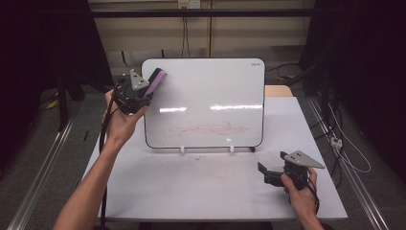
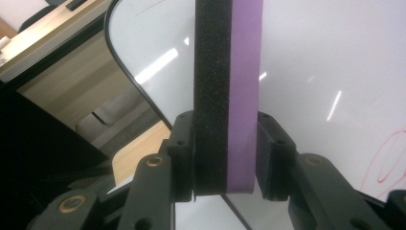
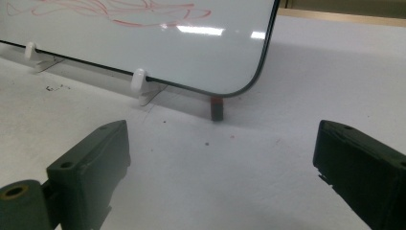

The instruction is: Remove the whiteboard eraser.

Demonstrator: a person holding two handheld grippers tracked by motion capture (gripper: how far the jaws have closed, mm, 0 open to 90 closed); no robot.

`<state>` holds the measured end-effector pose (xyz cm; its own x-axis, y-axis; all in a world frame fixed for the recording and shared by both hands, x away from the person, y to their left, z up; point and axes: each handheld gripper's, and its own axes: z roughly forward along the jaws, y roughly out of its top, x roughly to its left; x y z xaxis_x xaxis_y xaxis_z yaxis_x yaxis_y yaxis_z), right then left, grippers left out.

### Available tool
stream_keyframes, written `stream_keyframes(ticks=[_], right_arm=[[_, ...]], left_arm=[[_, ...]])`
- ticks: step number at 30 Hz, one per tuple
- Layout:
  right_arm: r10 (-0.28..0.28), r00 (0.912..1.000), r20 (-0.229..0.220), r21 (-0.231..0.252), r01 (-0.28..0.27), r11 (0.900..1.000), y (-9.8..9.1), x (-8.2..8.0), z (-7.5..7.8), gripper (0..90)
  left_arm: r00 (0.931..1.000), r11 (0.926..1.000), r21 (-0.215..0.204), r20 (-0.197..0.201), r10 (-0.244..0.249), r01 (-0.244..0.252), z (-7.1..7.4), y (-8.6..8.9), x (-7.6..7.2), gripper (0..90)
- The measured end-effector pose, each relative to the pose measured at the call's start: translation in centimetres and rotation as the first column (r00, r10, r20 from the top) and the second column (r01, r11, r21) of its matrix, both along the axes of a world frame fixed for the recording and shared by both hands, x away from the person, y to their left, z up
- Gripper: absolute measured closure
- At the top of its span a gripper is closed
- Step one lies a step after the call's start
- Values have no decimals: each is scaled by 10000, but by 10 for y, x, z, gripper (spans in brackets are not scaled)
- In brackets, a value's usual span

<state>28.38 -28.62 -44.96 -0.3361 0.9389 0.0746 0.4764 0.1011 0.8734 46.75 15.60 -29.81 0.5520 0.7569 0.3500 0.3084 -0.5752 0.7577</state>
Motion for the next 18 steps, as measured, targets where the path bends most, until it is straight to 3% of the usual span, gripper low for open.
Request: stream_keyframes(ticks=[8, 9, 18], right_arm=[[-75, 10000, 24, -15, 75, 10000, 0, 0, 0, 54], [-181, 9998, 55, -81, 181, 9998, 0, 0, 0, 62], [-429, 9988, 215, 109, 427, 9990, 0, -3, 0, 60]], left_arm=[[9991, 9985, -425, 243, -342, 352, 2, -1, -10, 643], [9989, 9975, -622, 347, -327, 348, 1, -1, -11, 643], [9976, 9936, -933, 329, -612, 641, -7, 0, -20, 643]])
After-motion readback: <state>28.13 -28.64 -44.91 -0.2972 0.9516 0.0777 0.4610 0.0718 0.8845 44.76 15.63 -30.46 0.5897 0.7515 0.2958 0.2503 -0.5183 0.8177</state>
